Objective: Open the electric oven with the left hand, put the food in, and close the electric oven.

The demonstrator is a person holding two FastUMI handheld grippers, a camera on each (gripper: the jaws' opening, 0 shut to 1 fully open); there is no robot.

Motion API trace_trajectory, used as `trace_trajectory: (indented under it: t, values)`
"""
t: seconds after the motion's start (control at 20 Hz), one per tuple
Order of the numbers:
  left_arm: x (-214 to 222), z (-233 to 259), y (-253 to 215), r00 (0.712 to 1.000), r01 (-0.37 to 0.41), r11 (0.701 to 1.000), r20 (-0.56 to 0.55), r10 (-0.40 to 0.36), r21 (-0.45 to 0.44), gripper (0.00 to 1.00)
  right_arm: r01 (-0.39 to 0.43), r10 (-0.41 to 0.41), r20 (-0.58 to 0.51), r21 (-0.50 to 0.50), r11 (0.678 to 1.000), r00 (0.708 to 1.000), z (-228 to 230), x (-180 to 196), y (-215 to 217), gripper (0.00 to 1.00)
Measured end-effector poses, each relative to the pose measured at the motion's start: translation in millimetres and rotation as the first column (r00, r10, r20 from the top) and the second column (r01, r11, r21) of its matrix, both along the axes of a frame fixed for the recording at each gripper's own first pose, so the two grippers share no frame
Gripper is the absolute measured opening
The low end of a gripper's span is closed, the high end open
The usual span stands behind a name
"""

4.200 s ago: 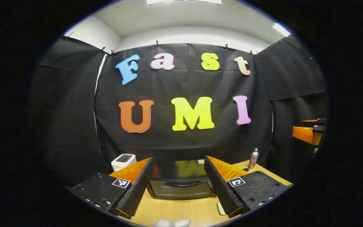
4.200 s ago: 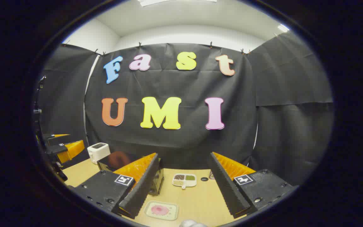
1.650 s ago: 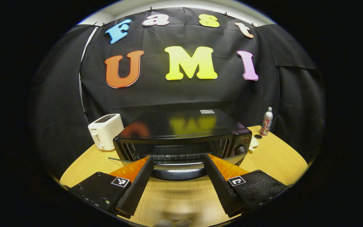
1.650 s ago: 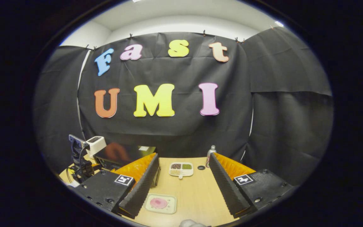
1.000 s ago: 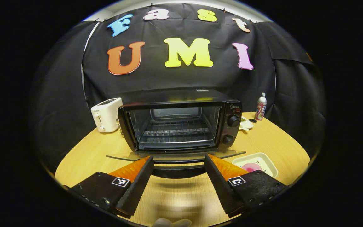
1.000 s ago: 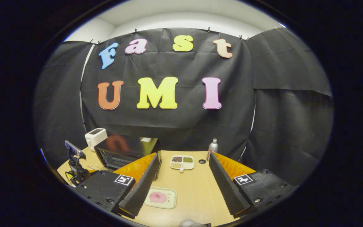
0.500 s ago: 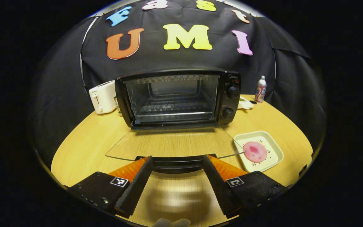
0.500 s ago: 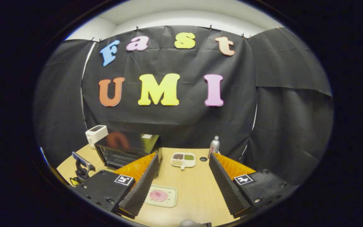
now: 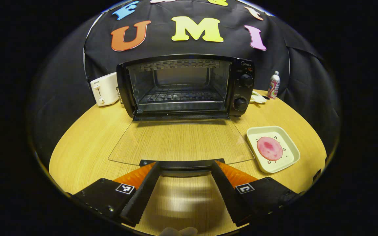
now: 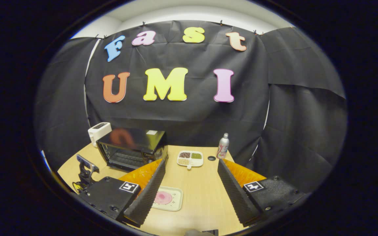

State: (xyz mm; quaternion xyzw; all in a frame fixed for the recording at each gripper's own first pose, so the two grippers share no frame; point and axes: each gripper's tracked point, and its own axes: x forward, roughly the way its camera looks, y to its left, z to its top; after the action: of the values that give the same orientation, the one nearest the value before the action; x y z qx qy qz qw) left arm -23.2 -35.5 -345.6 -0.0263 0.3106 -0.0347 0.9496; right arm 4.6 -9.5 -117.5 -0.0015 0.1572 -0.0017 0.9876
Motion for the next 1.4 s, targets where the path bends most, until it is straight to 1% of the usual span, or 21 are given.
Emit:
trace_trajectory:
  t: [0.05, 0.15, 0.25, 0.3, 0.35, 0.4, 0.5, 0.55, 0.6, 0.65, 0.75, 0.9, 0.95, 1.05, 1.1, 1.15, 1.2, 1.25, 1.3, 1.35, 1.4]
  values:
    - [-3, 6, 2, 1.0, -0.005, 1.0, 0.008, 0.005, 0.001, 0.96, -0.01, 0.011, -0.035, 0.007, 1.0, 0.999, -14, 2, 1, 0.97]
    - [-6, 22, 12, 0.999, -0.016, 1.0, 0.042, 0.015, 0.017, 0.96, -0.016, 0.019, -0.118, 0.029, 0.999, 0.993, -43, 5, -2, 0.96]
    - [-12, 48, 20, 0.996, -0.031, 0.999, 0.09, 0.028, 0.031, 0.96, -0.014, 0.028, -0.202, 0.071, 0.997, 0.979, -75, 9, -4, 0.97]
    - [-14, 64, 24, 0.992, -0.042, 0.998, 0.121, 0.037, 0.035, 0.96, -0.015, 0.039, -0.244, 0.098, 0.995, 0.969, -92, 11, -2, 0.94]
    - [-16, 80, 28, 0.988, -0.054, 0.998, 0.15, 0.047, 0.044, 0.96, -0.016, 0.05, -0.285, 0.121, 0.993, 0.957, -111, 15, 0, 0.87]
    - [-19, 97, 32, 0.983, -0.065, 0.997, 0.176, 0.055, 0.053, 0.96, -0.018, 0.062, -0.331, 0.134, 0.991, 0.942, -130, 18, 1, 0.88]
    - [-26, 133, 38, 0.97, -0.091, 0.994, 0.233, 0.074, 0.064, 0.96, -0.036, 0.097, -0.414, 0.152, 0.988, 0.905, -169, 26, 4, 0.83]
    - [-30, 149, 42, 0.962, -0.108, 0.992, 0.257, 0.087, 0.067, 0.96, -0.04, 0.118, -0.458, 0.176, 0.984, 0.881, -189, 29, 7, 0.77]
    - [-33, 164, 44, 0.955, -0.127, 0.99, 0.278, 0.104, 0.064, 0.96, -0.043, 0.143, -0.499, 0.208, 0.977, 0.855, -207, 33, 12, 0.75]
    - [-37, 178, 47, 0.947, -0.147, 0.987, 0.297, 0.123, 0.062, 0.96, -0.03, 0.155, -0.545, 0.231, 0.972, 0.824, -225, 36, 14, 0.73]
    - [-44, 204, 54, 0.932, -0.184, 0.981, 0.327, 0.154, 0.063, 0.96, -0.009, 0.18, -0.608, 0.274, 0.962, 0.773, -257, 47, 19, 0.71]
    - [-52, 235, 58, 0.91, -0.225, 0.973, 0.371, 0.187, 0.061, 0.96, 0.027, 0.183, -0.687, 0.283, 0.959, 0.704, -289, 64, 19, 0.63]
    - [-55, 242, 58, 0.904, -0.235, 0.97, 0.38, 0.196, 0.059, 0.96, 0.034, 0.19, -0.705, 0.29, 0.956, 0.683, -296, 70, 19, 0.61]
    - [-58, 251, 61, 0.896, -0.249, 0.967, 0.393, 0.207, 0.059, 0.96, 0.061, 0.203, -0.753, 0.306, 0.95, 0.626, -307, 73, 24, 0.55]
    - [-60, 251, 62, 0.893, -0.258, 0.964, 0.396, 0.214, 0.062, 0.96, 0.073, 0.204, -0.783, 0.303, 0.95, 0.587, -310, 70, 25, 0.53]
    - [-61, 252, 63, 0.892, -0.261, 0.963, 0.398, 0.216, 0.062, 0.96, 0.07, 0.194, -0.785, 0.288, 0.955, 0.589, -310, 77, 24, 0.48]
    - [-62, 252, 64, 0.888, -0.266, 0.962, 0.404, 0.219, 0.064, 0.96, 0.056, 0.181, -0.796, 0.26, 0.964, 0.578, -310, 81, 21, 0.45]
    - [-62, 249, 65, 0.888, -0.269, 0.961, 0.402, 0.221, 0.065, 0.96, 0.054, 0.161, -0.825, 0.226, 0.973, 0.542, -314, 79, 19, 0.42]
    - [-64, 243, 66, 0.893, -0.272, 0.96, 0.389, 0.227, 0.064, 0.96, 0.058, 0.14, -0.84, 0.199, 0.978, 0.525, -311, 81, 17, 0.37]
    - [-64, 241, 66, 0.893, -0.271, 0.961, 0.389, 0.228, 0.058, 0.96, 0.061, 0.128, -0.856, 0.183, 0.981, 0.501, -313, 82, 16, 0.28]
    - [-63, 243, 68, 0.889, -0.273, 0.961, 0.395, 0.231, 0.054, 0.96, 0.061, 0.116, -0.875, 0.163, 0.985, 0.47, -315, 81, 16, 0.3]
